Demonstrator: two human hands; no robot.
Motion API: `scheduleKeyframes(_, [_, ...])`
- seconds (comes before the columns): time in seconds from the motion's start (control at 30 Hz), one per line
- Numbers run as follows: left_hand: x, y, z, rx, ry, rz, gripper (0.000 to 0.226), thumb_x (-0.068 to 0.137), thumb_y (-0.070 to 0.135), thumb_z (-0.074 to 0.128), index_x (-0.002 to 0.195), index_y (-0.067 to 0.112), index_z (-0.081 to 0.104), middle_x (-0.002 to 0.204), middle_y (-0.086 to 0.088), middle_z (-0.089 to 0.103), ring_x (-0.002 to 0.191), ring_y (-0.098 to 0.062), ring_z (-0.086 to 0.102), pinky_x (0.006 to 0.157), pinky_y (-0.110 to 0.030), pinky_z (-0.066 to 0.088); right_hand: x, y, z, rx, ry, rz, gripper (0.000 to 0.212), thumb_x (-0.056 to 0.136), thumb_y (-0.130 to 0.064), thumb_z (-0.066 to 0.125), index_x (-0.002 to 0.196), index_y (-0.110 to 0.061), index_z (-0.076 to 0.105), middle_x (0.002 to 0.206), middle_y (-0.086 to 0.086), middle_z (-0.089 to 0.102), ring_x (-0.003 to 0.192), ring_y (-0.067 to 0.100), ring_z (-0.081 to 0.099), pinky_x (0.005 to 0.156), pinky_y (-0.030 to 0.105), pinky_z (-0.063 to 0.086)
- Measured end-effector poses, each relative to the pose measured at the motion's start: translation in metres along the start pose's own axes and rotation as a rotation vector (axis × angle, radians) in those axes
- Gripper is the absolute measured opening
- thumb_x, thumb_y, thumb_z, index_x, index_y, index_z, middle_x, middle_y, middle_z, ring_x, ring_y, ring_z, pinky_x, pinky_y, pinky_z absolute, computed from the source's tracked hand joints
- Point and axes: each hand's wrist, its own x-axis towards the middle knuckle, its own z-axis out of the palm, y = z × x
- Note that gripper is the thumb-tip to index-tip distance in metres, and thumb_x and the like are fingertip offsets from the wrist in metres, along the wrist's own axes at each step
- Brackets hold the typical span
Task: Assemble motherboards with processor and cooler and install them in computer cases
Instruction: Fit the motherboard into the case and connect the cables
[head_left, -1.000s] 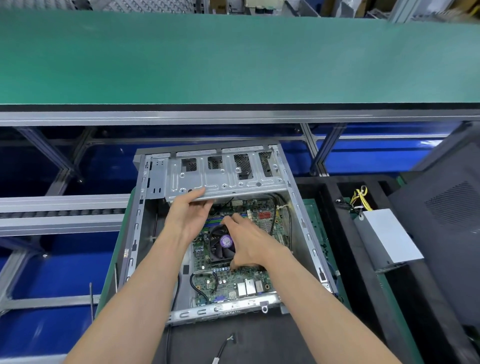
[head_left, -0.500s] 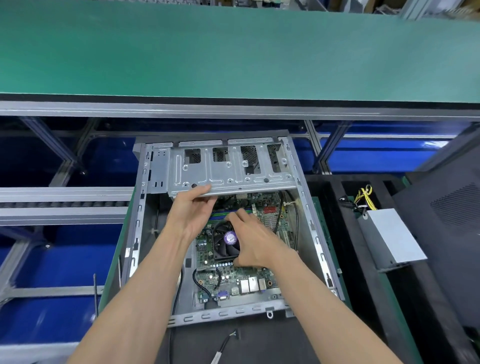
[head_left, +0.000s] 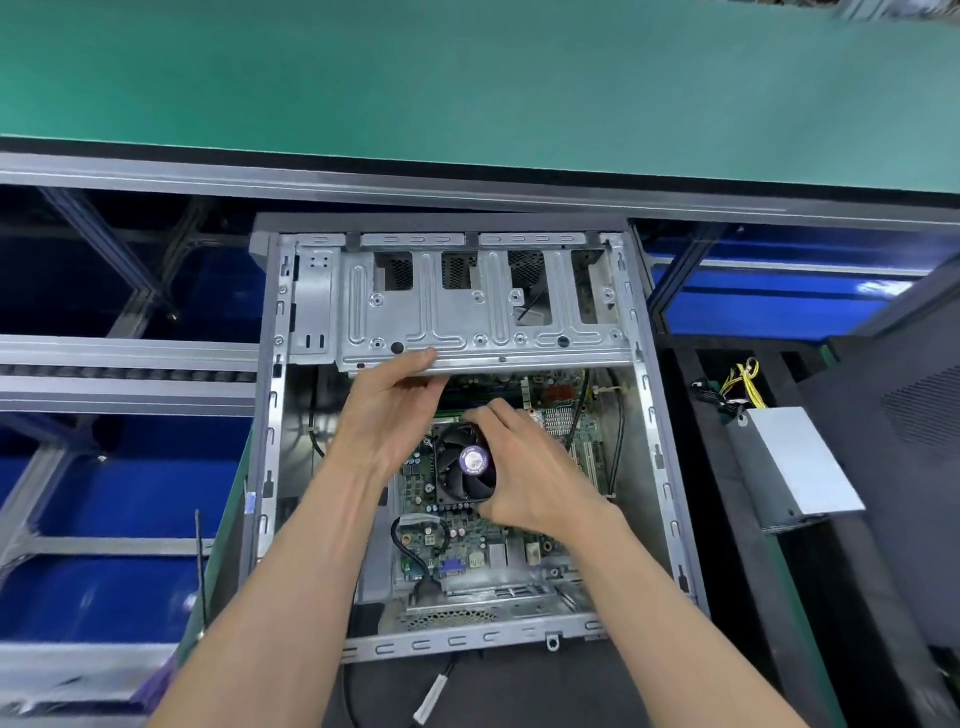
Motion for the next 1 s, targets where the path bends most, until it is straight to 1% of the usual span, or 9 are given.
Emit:
scheduleKeyframes(0.07, [-0.001,0.0,0.001,0.002,-0.007,0.002,0.008,0.074,-0.007,0.068,0.08,-0.002,0.071,0.088,-0.014,0.066,0.091,-0.025,0.067,0.091,-0.031,0.056,-0.001,-0.001,-0.002,-0.009,-0.006,-0.003,0.095,0.061,-0.024,0.083,0.143,-0.017,0.037,0.128,-0.001,0.042,0.112,0.023,0.048,0.083,0.047,0.054])
scheduleKeyframes(0.17, [-0.001,-0.001,0.0,-0.006,0.012,0.002,0.01,0.076,-0.009,0.065,0.084,-0.003,0.067,0.091,-0.014,0.063,0.096,-0.025,0.063,0.104,-0.035,0.051,-0.005,-0.002,-0.002,-0.005,-0.014,-0.01,0.096,0.058,-0.024,0.084,0.142,-0.016,0.038,0.125,-0.002,0.043,0.109,0.022,0.048,0.082,0.046,0.055])
scheduleKeyframes(0.23, [-0.001,-0.002,-0.001,-0.011,0.023,0.005,0.011,0.076,-0.008,0.065,0.086,-0.003,0.065,0.092,-0.015,0.061,0.097,-0.025,0.062,0.107,-0.036,0.047,-0.006,-0.003,-0.003,-0.001,-0.013,-0.011,0.095,0.057,-0.024,0.085,0.14,-0.015,0.039,0.123,-0.001,0.044,0.106,0.022,0.049,0.081,0.045,0.055])
scheduleKeyframes(0.37, [-0.002,-0.001,0.0,-0.016,0.007,0.002,0.012,0.069,-0.006,0.072,0.08,-0.002,0.073,0.09,-0.014,0.066,0.093,-0.024,0.067,0.1,-0.032,0.053,-0.009,-0.004,-0.005,-0.022,-0.015,-0.009,0.087,0.056,-0.021,0.084,0.132,-0.013,0.042,0.118,0.0,0.043,0.097,0.021,0.047,0.074,0.043,0.055])
scheduleKeyframes(0.5, [-0.003,-0.002,0.001,-0.026,0.021,0.007,0.012,0.071,-0.008,0.068,0.077,0.0,0.075,0.087,-0.012,0.069,0.088,-0.022,0.069,0.095,-0.029,0.056,-0.013,-0.005,-0.005,-0.052,-0.011,-0.02,0.076,0.056,-0.017,0.079,0.123,-0.012,0.042,0.113,0.002,0.042,0.091,0.022,0.046,0.067,0.044,0.055])
scheduleKeyframes(0.7, [-0.004,-0.001,0.002,-0.035,0.017,0.003,0.013,0.074,-0.008,0.066,0.079,-0.001,0.075,0.089,-0.013,0.07,0.089,-0.023,0.07,0.095,-0.03,0.055,-0.014,-0.006,-0.005,-0.101,-0.029,-0.026,0.076,0.057,-0.016,0.079,0.122,-0.013,0.038,0.118,0.005,0.04,0.095,0.025,0.046,0.069,0.045,0.054])
scheduleKeyframes(0.83, [-0.003,-0.002,0.001,-0.022,0.022,0.012,0.013,0.074,-0.008,0.066,0.078,0.0,0.076,0.088,-0.013,0.07,0.09,-0.023,0.07,0.1,-0.032,0.053,-0.015,-0.008,-0.003,-0.128,-0.032,-0.036,0.071,0.058,-0.015,0.08,0.111,-0.017,0.032,0.116,0.006,0.037,0.088,0.021,0.037,0.061,0.039,0.047])
scheduleKeyframes(0.93, [-0.002,-0.002,0.001,-0.024,0.036,0.013,0.013,0.074,-0.008,0.066,0.076,0.0,0.075,0.088,-0.012,0.069,0.09,-0.023,0.069,0.101,-0.033,0.053,-0.015,-0.008,-0.003,-0.129,-0.033,-0.048,0.071,0.058,-0.012,0.079,0.102,-0.022,0.023,0.105,0.0,0.028,0.086,0.021,0.036,0.059,0.038,0.044])
scheduleKeyframes(1.0, [-0.001,-0.001,0.001,-0.024,0.044,0.012,0.014,0.076,-0.009,0.064,0.076,0.0,0.075,0.087,-0.012,0.069,0.089,-0.023,0.069,0.101,-0.033,0.053,-0.014,-0.007,-0.004,-0.118,-0.044,-0.05,0.071,0.057,-0.01,0.078,0.104,-0.022,0.026,0.103,-0.003,0.025,0.088,0.021,0.037,0.06,0.039,0.046])
